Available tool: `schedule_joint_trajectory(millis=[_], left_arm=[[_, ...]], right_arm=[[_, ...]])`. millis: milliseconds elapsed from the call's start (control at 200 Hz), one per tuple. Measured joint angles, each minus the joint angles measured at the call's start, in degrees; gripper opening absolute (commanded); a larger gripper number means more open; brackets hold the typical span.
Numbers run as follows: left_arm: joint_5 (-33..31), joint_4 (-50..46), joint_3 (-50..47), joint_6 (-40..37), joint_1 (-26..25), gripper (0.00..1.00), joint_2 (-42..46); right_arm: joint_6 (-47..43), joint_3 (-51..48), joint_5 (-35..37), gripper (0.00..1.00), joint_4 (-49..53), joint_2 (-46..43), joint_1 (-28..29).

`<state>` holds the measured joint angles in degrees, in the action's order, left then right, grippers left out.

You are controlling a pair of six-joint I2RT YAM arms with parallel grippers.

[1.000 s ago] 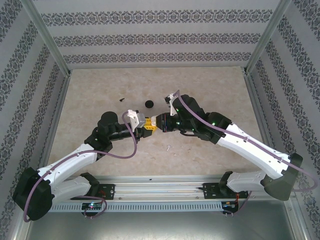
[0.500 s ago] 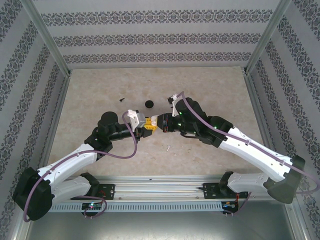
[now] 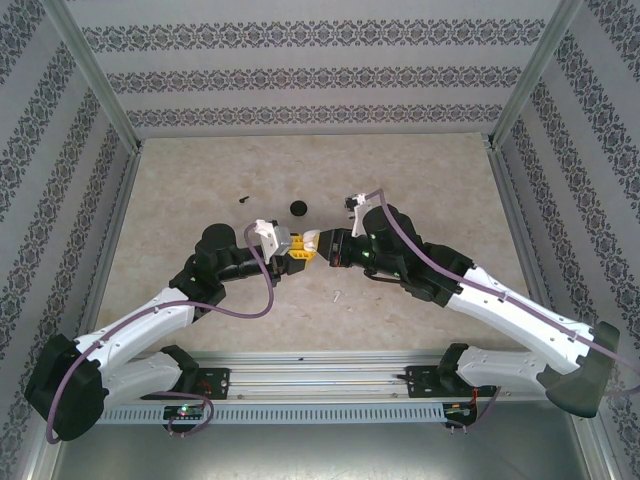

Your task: Insert the wireless bluetooth earbuds into the charging case

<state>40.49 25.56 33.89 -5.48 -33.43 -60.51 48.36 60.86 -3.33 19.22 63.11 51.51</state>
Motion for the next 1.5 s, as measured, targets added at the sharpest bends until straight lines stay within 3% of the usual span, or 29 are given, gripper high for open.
schedule_joint_trajectory(millis=[635, 794, 1044, 1284, 1499], left_arm=[[-0.7, 0.6, 0.0, 0.4, 0.0, 0.13, 0.0], [-1.8, 0.7, 0.0, 0.8, 0.0, 0.13, 0.0], [-1.8, 0.7, 0.0, 1.3, 0.0, 0.13, 0.0], [-1.8, 0.7, 0.0, 1.3, 0.0, 0.13, 0.0], [-3.5, 0.7, -0.7, 3.2, 0.2, 0.13, 0.7]], right_arm=[[7.5, -4.2, 2.2, 0.12, -5.0, -2.9, 0.0], [8.7, -4.2, 5.0, 0.22, -4.0, -3.3, -0.3], [8.7, -4.2, 6.2, 0.29, -2.6, -3.3, -0.4], [7.0, -2.3, 8.7, 0.32, 3.2, -3.7, -0.4], [6.8, -1.8, 9.1, 0.32, 12.4, -4.8, -3.8]])
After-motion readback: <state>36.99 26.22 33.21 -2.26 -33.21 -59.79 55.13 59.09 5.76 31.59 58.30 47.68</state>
